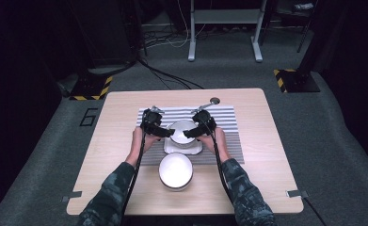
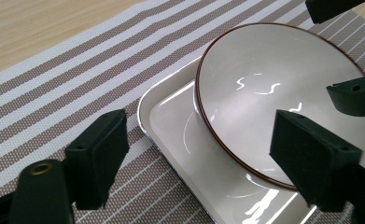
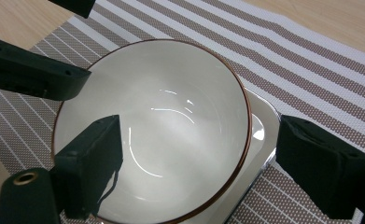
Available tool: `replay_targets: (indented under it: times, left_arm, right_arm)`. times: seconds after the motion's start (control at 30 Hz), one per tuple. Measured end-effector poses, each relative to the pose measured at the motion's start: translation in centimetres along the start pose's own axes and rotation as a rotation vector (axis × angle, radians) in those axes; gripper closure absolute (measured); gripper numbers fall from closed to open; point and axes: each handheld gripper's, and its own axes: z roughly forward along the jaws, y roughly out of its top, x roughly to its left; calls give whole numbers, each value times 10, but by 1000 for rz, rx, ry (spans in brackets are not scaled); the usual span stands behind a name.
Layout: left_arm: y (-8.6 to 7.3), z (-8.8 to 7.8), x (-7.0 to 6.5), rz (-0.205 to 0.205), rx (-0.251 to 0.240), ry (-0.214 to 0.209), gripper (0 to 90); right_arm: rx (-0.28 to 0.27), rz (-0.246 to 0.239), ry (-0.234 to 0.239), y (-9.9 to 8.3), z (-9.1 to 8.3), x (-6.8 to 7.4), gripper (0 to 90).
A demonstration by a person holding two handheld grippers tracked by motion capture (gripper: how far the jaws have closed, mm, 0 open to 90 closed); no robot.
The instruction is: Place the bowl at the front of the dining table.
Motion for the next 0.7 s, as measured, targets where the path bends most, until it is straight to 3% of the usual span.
replay_targets:
  times: [0.33,0.43,0.7]
  left_arm:
    - [-11,-16,-5,-6,-35,-30,68]
    - [-15,-23,-7,18,-46,-34,28]
    - [-29,-48,-10,23,-80,-20,3]
  right_arm:
    - [-24,-40,26,-9,-21,7,21]
    - [-44,-49,29,-13,-30,7,0]
    - [-88,-54,15,-24,-51,7,0]
